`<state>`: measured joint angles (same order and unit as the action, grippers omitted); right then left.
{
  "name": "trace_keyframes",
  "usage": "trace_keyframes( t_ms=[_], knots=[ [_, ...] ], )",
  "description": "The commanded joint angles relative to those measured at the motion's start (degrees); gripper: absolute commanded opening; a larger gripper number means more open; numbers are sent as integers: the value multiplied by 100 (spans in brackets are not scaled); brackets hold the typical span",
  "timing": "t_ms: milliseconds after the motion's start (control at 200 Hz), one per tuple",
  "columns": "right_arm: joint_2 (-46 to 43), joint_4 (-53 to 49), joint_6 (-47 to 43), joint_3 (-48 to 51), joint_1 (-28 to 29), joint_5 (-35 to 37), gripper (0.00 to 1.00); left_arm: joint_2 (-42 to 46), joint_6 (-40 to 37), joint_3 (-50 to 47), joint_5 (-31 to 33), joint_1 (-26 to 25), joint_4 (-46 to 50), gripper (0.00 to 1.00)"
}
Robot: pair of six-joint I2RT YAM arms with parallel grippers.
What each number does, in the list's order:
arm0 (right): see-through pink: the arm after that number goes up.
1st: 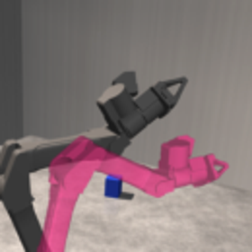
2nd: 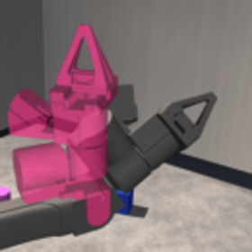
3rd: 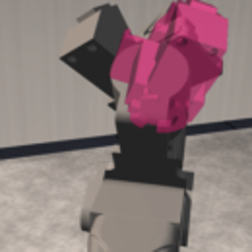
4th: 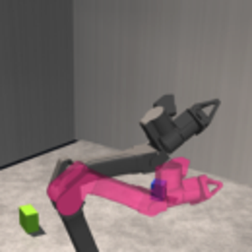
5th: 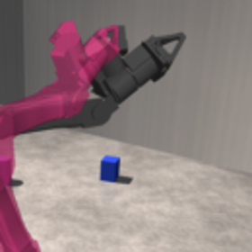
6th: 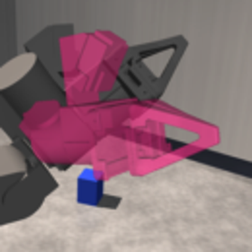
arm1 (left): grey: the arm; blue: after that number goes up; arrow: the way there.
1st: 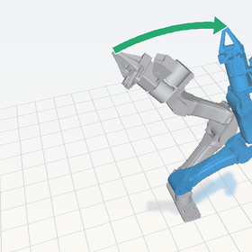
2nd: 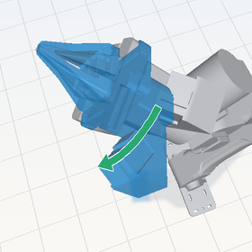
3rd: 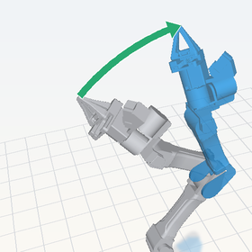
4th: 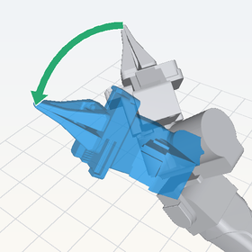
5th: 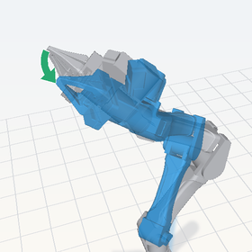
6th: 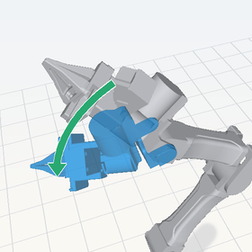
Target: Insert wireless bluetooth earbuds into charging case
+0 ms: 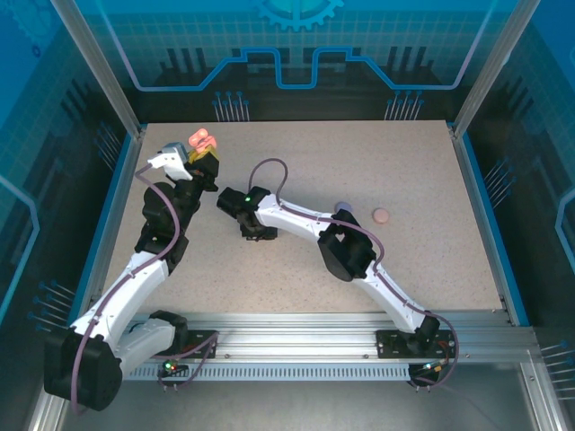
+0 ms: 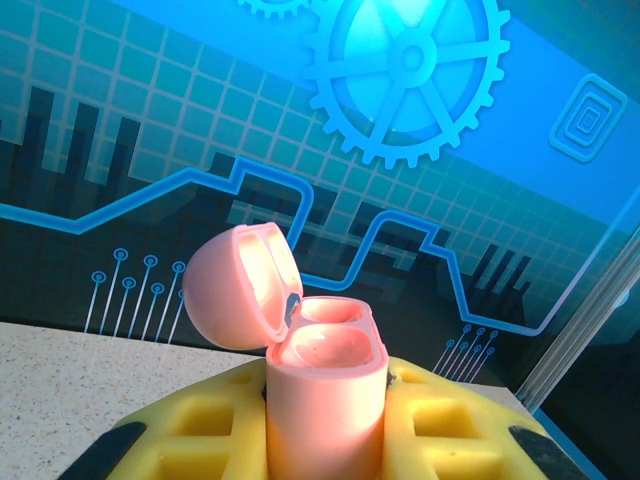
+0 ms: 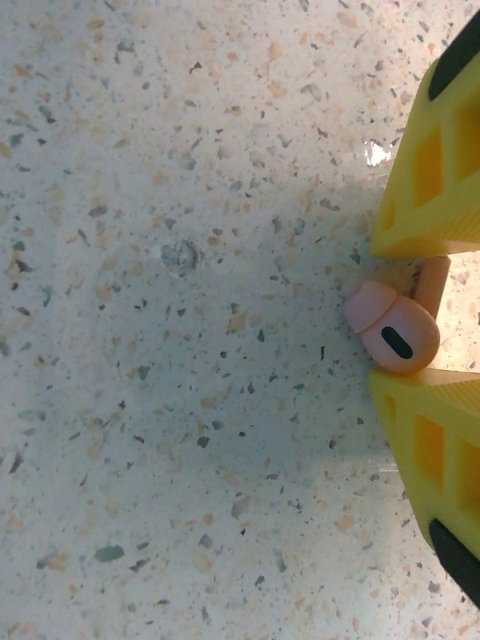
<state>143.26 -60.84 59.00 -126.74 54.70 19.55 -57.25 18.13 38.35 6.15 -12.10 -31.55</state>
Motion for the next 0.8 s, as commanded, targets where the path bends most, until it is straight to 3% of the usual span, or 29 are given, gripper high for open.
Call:
trace_keyframes(
  t_ms=[0, 290, 540, 795],
  knots=[
    [191, -367, 305, -78, -62, -157, 34, 65, 94, 128, -127, 23, -101, 0],
    [333, -77, -699, -286, -176, -23, 36, 73, 112, 166, -172, 23, -80, 0],
    [35, 383, -1841, 308, -288, -185, 37, 83, 94, 164, -201, 24, -45, 0],
    [43, 529, -1989, 404, -379, -477, 37, 24, 103, 158, -215, 15, -51, 0]
  ],
)
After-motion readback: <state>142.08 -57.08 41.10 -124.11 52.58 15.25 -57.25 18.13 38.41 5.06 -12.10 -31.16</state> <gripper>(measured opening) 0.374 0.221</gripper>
